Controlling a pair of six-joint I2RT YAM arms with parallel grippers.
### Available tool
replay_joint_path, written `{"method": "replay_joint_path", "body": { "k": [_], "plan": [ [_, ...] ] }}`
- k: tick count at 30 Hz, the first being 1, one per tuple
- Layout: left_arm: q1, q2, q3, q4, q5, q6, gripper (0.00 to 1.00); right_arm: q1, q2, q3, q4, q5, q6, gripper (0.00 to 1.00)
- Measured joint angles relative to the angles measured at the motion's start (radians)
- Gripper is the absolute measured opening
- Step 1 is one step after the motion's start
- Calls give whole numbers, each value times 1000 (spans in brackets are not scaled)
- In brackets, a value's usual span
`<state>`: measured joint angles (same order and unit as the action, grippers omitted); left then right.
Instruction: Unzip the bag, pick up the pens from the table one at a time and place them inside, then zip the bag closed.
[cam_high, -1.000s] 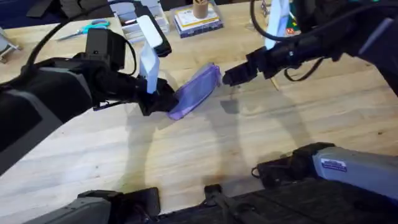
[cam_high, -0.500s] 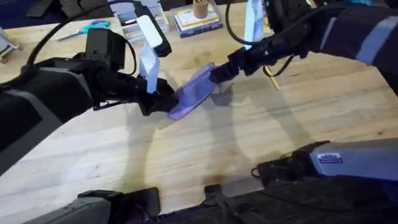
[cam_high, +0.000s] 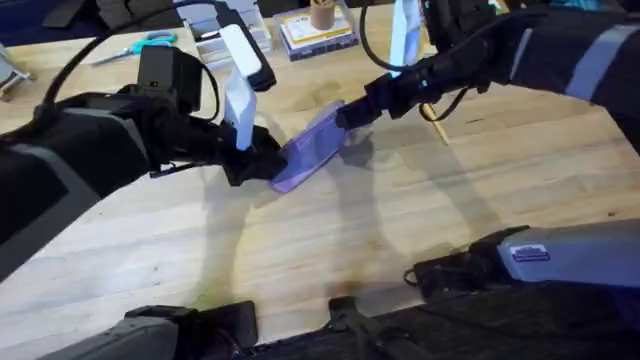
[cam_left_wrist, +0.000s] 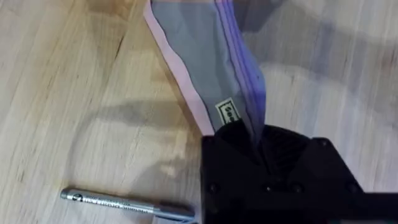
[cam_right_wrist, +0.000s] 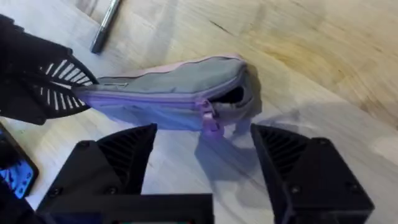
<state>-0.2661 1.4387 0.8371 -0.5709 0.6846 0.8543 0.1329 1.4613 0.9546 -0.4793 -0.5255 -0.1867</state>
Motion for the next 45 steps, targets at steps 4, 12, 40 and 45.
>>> {"method": "replay_joint_path", "body": {
  "k": [4,12,40,45],
  "plan": [
    [0,0,0,0,0,0,42,0,17,0,1,0,2,848],
    [0,0,0,0,-1,0,42,11,31,0,16,0,4,709],
    [0,0,0,0,-3,0,42,15,42,10,33,-7,8,32],
    [0,0,2,0,-8,0,42,15,4,26,29,-6,8,32]
  ]
}}
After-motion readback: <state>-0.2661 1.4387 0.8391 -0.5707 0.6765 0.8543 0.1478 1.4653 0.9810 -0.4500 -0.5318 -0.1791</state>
